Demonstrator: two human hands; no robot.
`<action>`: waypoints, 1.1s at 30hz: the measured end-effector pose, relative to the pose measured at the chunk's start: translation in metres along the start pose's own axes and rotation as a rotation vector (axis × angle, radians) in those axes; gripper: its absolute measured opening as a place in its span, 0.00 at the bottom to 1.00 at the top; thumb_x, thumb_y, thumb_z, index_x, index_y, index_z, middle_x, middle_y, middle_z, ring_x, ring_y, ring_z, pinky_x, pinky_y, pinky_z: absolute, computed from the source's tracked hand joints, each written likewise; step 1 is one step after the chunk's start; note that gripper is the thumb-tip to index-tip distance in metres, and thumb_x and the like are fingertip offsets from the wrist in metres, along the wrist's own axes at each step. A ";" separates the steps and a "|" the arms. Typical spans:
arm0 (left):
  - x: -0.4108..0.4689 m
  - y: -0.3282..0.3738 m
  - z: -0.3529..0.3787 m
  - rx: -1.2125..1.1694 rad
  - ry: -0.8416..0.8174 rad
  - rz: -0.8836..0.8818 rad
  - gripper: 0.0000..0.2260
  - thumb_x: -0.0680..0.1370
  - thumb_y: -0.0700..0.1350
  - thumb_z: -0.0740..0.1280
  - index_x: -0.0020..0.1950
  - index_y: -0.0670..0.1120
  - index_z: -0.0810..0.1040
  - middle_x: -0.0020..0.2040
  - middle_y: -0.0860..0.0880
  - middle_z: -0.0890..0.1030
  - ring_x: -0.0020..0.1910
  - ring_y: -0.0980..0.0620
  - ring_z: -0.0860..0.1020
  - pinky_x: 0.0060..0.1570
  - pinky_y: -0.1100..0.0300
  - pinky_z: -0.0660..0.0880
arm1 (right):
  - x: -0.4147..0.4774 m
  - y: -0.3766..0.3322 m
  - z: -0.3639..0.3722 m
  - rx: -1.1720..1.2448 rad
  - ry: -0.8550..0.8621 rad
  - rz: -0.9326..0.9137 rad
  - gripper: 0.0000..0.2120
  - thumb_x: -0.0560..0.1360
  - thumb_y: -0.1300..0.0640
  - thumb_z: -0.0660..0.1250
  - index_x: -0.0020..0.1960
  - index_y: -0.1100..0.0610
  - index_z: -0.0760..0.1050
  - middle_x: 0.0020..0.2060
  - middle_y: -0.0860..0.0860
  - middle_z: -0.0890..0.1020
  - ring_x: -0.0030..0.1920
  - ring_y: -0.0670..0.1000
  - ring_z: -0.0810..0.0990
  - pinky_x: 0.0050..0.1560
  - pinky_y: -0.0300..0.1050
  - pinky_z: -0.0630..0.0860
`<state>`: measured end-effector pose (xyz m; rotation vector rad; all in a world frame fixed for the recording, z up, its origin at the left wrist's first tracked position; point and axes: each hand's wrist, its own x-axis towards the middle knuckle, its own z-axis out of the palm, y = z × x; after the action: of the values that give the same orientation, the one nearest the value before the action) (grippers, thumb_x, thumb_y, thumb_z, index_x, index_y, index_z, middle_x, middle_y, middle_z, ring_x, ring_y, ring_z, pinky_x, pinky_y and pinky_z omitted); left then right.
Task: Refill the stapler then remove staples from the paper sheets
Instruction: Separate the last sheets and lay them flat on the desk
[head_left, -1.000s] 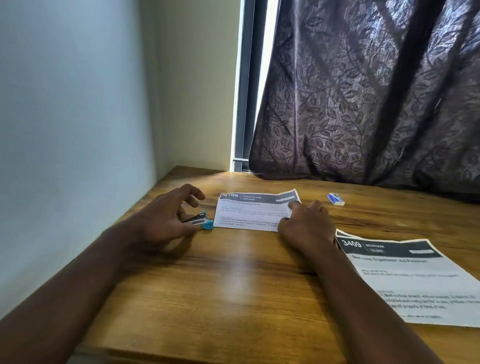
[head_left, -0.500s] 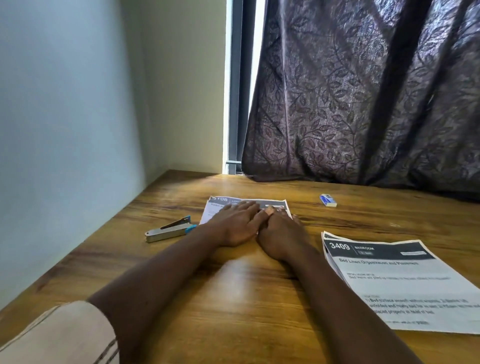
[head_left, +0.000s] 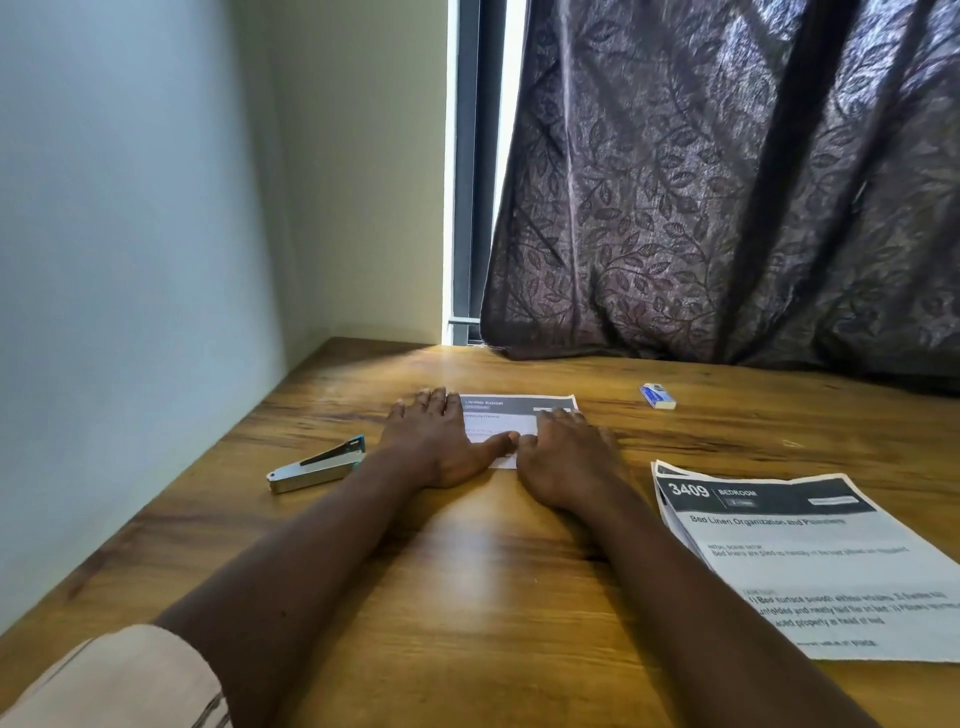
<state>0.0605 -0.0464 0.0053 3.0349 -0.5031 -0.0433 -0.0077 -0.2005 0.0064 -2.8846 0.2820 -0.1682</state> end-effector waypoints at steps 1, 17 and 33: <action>0.001 -0.001 0.000 0.005 0.004 0.004 0.51 0.72 0.79 0.43 0.83 0.45 0.44 0.84 0.44 0.46 0.83 0.44 0.46 0.80 0.41 0.44 | 0.007 0.001 -0.002 -0.010 -0.013 0.021 0.31 0.83 0.41 0.50 0.81 0.55 0.56 0.82 0.54 0.58 0.81 0.55 0.55 0.80 0.61 0.52; 0.002 -0.010 -0.006 -0.110 0.043 0.034 0.48 0.70 0.79 0.56 0.83 0.54 0.52 0.84 0.45 0.52 0.82 0.41 0.52 0.76 0.36 0.51 | 0.070 -0.021 0.007 -0.007 0.183 -0.087 0.17 0.81 0.43 0.61 0.64 0.50 0.75 0.64 0.53 0.74 0.66 0.55 0.68 0.64 0.55 0.70; 0.004 -0.035 -0.026 -0.461 0.338 -0.198 0.21 0.76 0.52 0.69 0.67 0.48 0.76 0.61 0.48 0.83 0.56 0.46 0.80 0.48 0.54 0.73 | 0.062 -0.015 0.008 -0.034 0.253 -0.176 0.19 0.80 0.39 0.60 0.63 0.50 0.73 0.61 0.52 0.75 0.63 0.54 0.70 0.64 0.55 0.67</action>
<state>0.0766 -0.0134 0.0287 2.5522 -0.1376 0.2960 0.0567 -0.1967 0.0079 -2.9188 0.0742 -0.5675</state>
